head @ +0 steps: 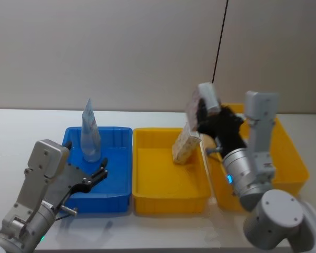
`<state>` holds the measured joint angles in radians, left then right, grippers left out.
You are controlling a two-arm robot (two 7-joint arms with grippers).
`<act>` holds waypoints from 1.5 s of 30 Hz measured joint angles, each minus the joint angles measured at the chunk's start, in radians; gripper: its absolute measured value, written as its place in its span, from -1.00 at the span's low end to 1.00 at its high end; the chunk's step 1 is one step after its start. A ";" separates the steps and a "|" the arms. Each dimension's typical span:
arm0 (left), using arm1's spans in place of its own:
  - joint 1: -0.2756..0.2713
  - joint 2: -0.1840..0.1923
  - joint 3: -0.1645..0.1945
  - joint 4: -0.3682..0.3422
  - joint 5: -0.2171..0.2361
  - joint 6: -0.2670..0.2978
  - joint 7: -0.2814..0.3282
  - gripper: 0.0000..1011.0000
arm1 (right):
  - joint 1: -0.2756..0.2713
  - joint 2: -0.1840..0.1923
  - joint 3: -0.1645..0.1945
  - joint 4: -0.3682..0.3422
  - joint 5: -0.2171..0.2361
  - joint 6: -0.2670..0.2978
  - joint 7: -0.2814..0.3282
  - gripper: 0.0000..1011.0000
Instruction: Bimanual collaborative sorting of washing and personal care products
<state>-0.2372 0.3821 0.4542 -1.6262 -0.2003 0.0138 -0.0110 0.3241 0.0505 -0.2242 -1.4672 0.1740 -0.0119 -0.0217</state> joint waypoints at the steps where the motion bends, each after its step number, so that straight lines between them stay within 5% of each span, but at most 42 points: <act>1: 0.000 0.000 0.000 0.000 0.000 0.000 0.000 0.98 | 0.000 0.000 0.006 -0.005 0.001 -0.003 -0.003 -0.35; 17: 0.000 0.000 0.000 0.000 0.000 0.000 0.000 0.98 | -0.024 0.009 0.129 -0.073 -0.013 0.006 -0.101 -0.35; 31: 0.000 0.000 0.000 0.000 0.000 0.000 0.000 0.98 | -0.062 0.025 0.202 -0.088 -0.043 0.137 -0.171 -0.35; 45: 0.000 0.000 0.000 0.000 0.000 0.000 0.000 0.98 | -0.075 0.036 0.224 -0.037 -0.063 0.271 -0.188 -0.36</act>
<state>-0.2372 0.3821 0.4542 -1.6262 -0.2004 0.0138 -0.0109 0.2488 0.0870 0.0001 -1.5046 0.1106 0.2590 -0.2093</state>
